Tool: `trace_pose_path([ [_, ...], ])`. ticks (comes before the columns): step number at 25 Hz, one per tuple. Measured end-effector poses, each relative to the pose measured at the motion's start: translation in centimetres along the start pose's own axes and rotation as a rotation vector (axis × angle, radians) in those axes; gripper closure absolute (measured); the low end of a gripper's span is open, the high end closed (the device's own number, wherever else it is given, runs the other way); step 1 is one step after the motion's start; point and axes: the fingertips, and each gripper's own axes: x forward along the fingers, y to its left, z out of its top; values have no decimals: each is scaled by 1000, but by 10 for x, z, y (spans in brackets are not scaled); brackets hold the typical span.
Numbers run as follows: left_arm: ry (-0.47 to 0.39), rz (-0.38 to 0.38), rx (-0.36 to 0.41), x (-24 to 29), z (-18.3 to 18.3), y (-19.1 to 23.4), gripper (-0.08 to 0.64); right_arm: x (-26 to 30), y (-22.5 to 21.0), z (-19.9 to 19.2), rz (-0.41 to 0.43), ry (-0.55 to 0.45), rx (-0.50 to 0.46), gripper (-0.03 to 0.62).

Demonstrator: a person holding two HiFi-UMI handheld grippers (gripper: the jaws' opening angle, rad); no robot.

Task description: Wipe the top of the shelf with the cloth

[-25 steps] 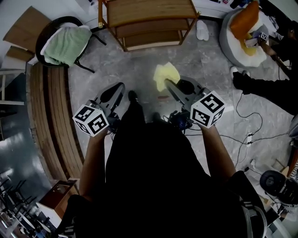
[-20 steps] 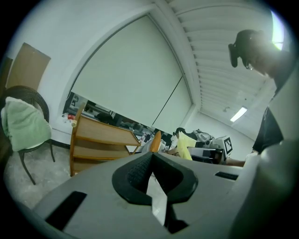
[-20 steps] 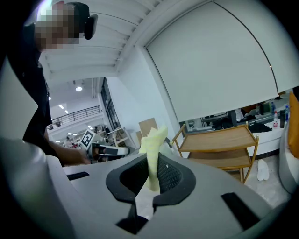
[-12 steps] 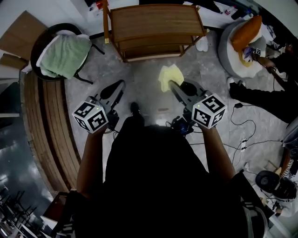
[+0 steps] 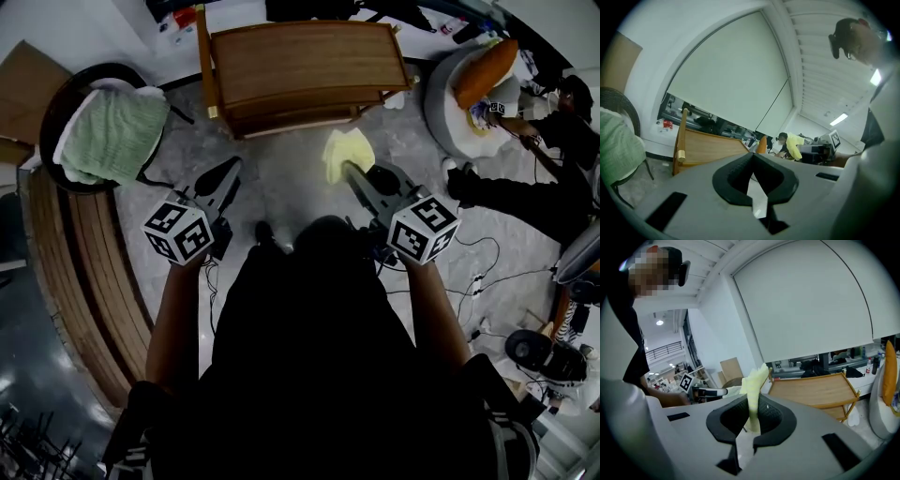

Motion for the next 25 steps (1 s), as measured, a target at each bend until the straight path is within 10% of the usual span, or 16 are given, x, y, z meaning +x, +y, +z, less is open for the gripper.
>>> trace_pose_path([
  [9, 36, 85, -35, 79, 20, 37, 549, 48, -83, 27, 37, 11, 23, 551],
  [25, 70, 388, -158, 175, 60, 79, 549, 143, -193, 86, 376, 88, 10, 551],
])
